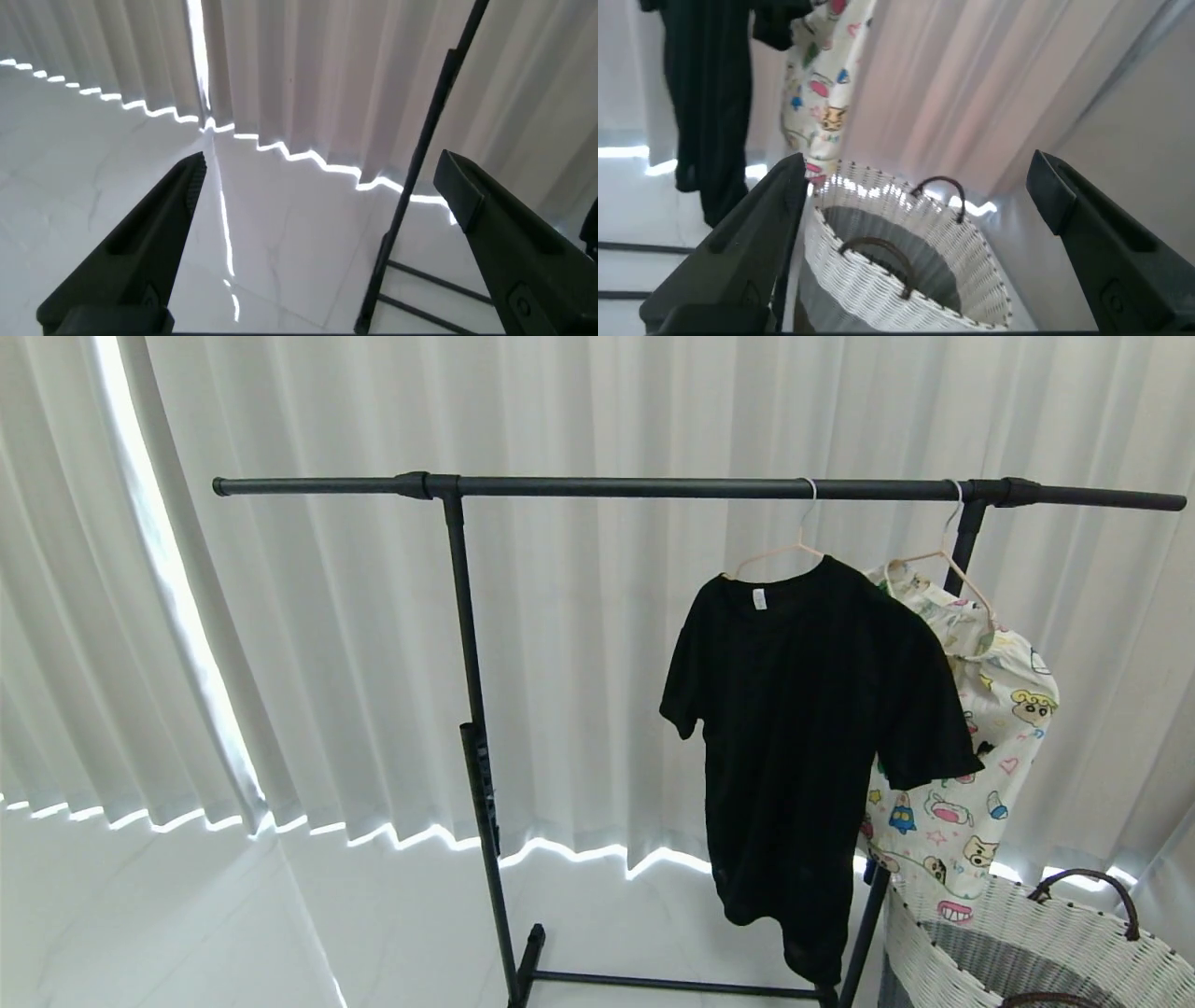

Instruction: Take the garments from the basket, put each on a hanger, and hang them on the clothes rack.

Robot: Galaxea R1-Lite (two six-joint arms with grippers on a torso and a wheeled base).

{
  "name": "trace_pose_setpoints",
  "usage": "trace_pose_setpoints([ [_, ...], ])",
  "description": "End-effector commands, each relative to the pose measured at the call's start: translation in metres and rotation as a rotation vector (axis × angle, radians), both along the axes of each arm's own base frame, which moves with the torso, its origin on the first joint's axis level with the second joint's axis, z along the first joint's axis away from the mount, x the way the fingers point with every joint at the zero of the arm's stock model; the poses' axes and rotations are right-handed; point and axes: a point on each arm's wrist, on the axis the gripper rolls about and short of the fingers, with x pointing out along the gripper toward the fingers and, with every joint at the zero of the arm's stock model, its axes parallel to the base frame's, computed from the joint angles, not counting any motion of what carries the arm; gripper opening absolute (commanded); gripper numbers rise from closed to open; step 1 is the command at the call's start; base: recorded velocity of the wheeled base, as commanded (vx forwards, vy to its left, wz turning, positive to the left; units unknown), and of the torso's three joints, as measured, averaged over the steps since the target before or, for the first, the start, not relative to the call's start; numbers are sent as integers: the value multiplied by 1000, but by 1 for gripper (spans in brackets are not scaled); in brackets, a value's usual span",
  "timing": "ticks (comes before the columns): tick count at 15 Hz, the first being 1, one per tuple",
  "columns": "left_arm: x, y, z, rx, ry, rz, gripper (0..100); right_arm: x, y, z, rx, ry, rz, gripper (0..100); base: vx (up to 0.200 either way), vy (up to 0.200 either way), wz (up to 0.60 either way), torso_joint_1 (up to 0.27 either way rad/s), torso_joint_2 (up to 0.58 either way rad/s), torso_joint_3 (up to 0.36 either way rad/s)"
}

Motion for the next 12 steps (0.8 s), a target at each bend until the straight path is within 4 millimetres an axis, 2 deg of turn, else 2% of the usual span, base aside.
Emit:
trace_pose_setpoints([
  [1, 0, 0, 0, -17, -3, 3, 100, 0, 0, -1, 41, -7, 8, 100, 0, 0, 0, -178, 471, 286],
  [4, 1, -1, 0, -8, 5, -65, 100, 0, 1, -1, 98, -4, 60, 100, 0, 0, 0, -173, 465, 287],
  [6, 2, -5, 0, 162, 34, -262, 100, 0, 4, -2, 124, 8, 173, 100, 0, 0, 0, -164, 449, 295],
  [7, 3, -7, 0, 179, 6, -339, 100, -1, 5, -3, 127, 23, 199, 100, 0, 0, 0, -144, 456, 300],
  [9, 5, -13, -7, 103, -17, -587, 100, -1, 6, -5, 204, 46, 253, 100, 0, 0, 0, -107, 371, 261],
  [11, 5, -13, -8, 110, -24, -667, 100, -1, 5, -4, 305, 38, 227, 100, 0, 0, 0, -41, 144, 107],
  [12, 3, -12, -8, 89, -44, -656, 100, -1, 4, -3, 298, 25, 193, 100, 0, 0, 0, -12, 71, 36],
])
